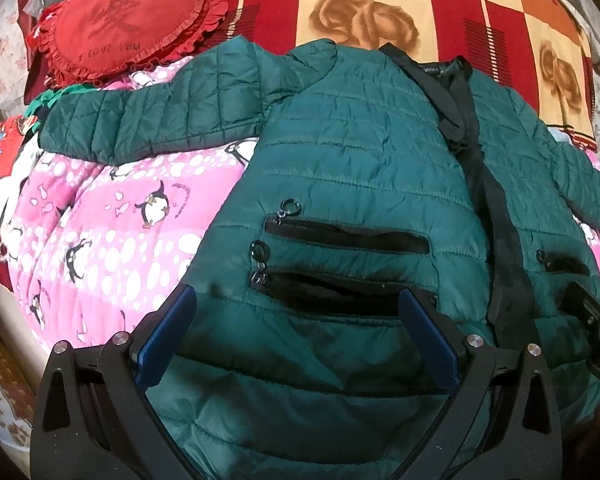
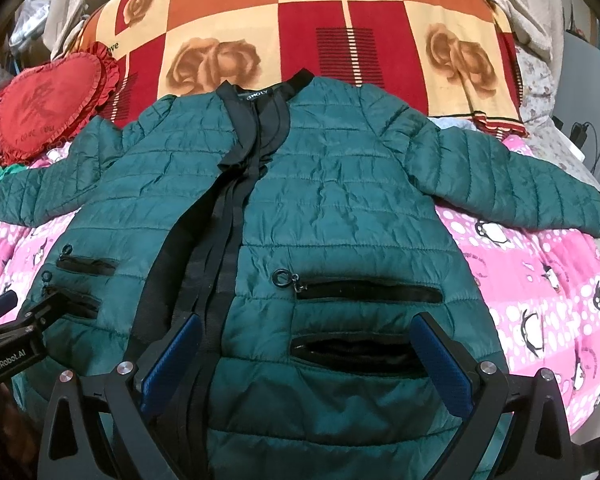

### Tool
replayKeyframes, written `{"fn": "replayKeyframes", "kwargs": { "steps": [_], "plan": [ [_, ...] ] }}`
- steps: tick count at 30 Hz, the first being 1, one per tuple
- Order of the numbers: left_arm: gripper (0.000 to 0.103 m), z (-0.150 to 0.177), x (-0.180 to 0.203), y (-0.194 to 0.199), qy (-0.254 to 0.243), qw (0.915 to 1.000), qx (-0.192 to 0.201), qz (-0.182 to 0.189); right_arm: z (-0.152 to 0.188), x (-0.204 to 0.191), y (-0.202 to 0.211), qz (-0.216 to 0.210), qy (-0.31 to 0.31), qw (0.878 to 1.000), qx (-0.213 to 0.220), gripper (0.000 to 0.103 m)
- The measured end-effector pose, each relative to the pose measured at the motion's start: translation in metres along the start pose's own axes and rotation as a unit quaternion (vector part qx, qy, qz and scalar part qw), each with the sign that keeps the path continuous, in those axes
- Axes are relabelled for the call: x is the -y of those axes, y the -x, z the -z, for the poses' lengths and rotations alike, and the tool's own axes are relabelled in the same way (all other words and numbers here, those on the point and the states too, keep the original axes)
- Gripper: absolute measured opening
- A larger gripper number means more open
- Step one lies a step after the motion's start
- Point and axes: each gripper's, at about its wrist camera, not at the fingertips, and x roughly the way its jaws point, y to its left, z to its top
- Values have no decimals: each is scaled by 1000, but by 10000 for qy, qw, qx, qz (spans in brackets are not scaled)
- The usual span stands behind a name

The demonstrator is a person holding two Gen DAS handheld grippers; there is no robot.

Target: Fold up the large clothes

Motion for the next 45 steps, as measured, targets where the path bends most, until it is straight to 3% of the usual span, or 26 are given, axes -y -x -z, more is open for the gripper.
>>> {"fn": "replayKeyframes", "kwargs": {
  "steps": [15, 28, 45],
  "plan": [
    [102, -41, 2, 5, 45, 9998, 145, 104, -34, 3, -11, -213, -237, 9995, 3, 103],
    [102, -20, 19, -10, -112, 9994, -254, 206, -28, 5, -20, -185, -242, 9994, -155, 103],
    [102, -13, 26, -16, -149, 9990, -352, 227, -19, 11, -19, -172, -371, 9990, -180, 103]
  ]
}}
